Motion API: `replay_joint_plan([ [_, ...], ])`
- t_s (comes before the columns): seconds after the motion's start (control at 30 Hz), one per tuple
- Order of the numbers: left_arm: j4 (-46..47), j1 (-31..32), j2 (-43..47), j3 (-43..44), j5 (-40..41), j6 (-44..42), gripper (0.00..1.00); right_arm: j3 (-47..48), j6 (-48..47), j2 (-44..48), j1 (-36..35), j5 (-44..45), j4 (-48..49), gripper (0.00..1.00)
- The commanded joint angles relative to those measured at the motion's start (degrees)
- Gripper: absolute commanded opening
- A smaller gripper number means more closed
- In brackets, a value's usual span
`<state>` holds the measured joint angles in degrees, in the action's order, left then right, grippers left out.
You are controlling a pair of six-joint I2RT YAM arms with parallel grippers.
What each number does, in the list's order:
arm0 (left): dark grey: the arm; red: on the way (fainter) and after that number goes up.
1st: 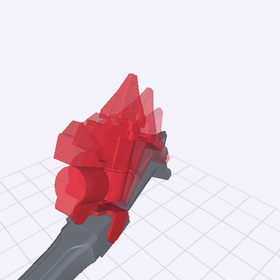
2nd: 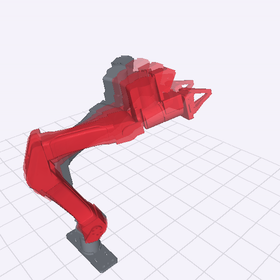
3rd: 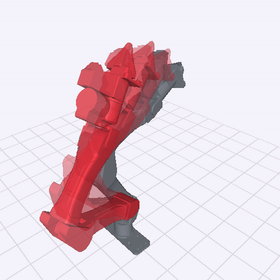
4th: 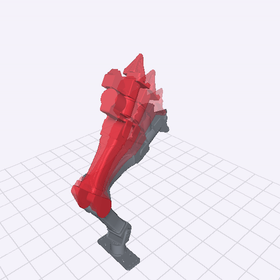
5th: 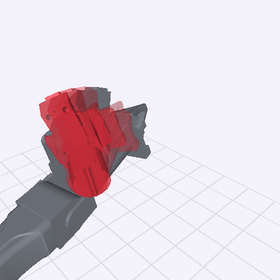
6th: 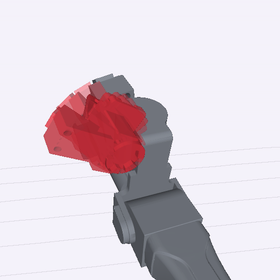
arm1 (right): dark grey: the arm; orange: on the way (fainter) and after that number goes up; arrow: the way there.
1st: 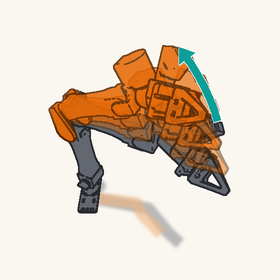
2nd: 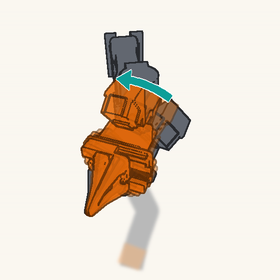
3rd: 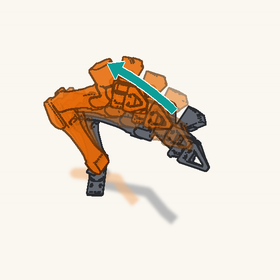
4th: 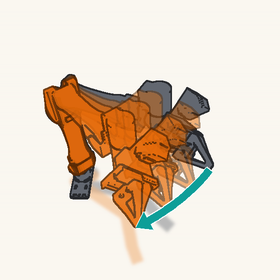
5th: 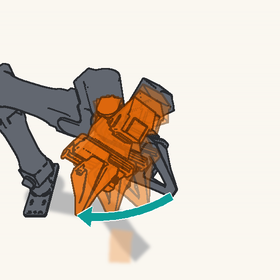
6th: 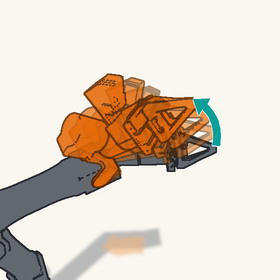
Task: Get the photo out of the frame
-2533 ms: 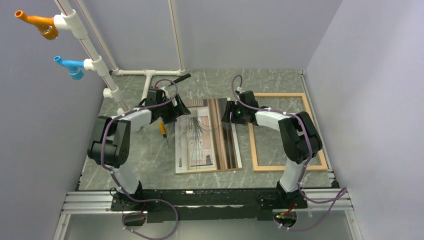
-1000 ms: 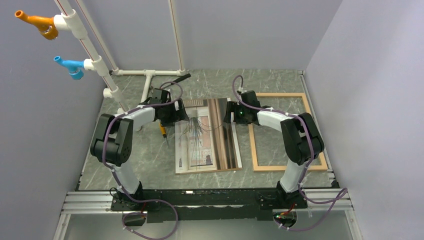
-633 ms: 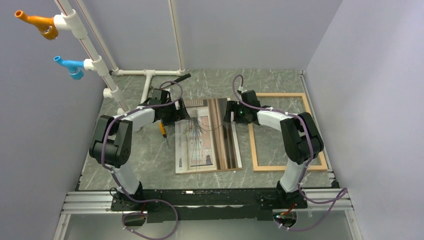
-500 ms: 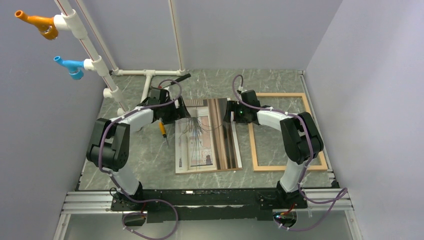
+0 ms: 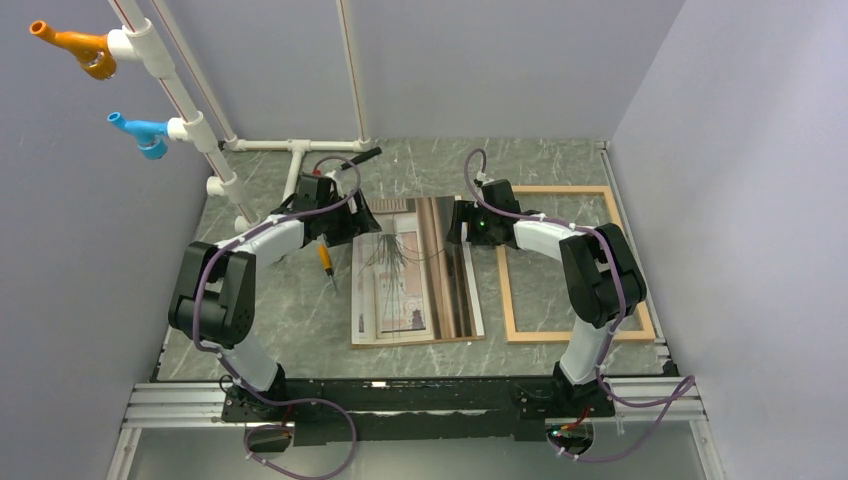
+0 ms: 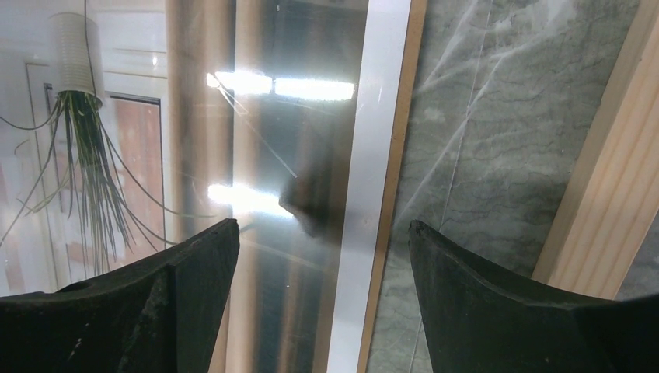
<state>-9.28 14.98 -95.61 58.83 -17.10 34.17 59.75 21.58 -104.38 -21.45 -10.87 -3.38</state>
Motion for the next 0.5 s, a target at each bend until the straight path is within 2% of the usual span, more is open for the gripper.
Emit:
replay_joint_plan([
  [0.0,3.79,-0.15,-0.85,-1.79,-1.26,2.27,0.86,0.27,-0.22,-2.31,-0.04,-1.3,-1.8,0.81],
  [0.33,5.68,-0.61,-3.06,-2.84,0.32,3.11,0.7,0.43,-0.31,-2.53,-0.02,-1.24,-1.87,0.81],
  [0.47,8.0,-1.11,-3.77,-4.0,-0.8,4.15,0.6,0.54,-0.31,-2.99,-0.07,-1.26,-1.83,0.81],
])
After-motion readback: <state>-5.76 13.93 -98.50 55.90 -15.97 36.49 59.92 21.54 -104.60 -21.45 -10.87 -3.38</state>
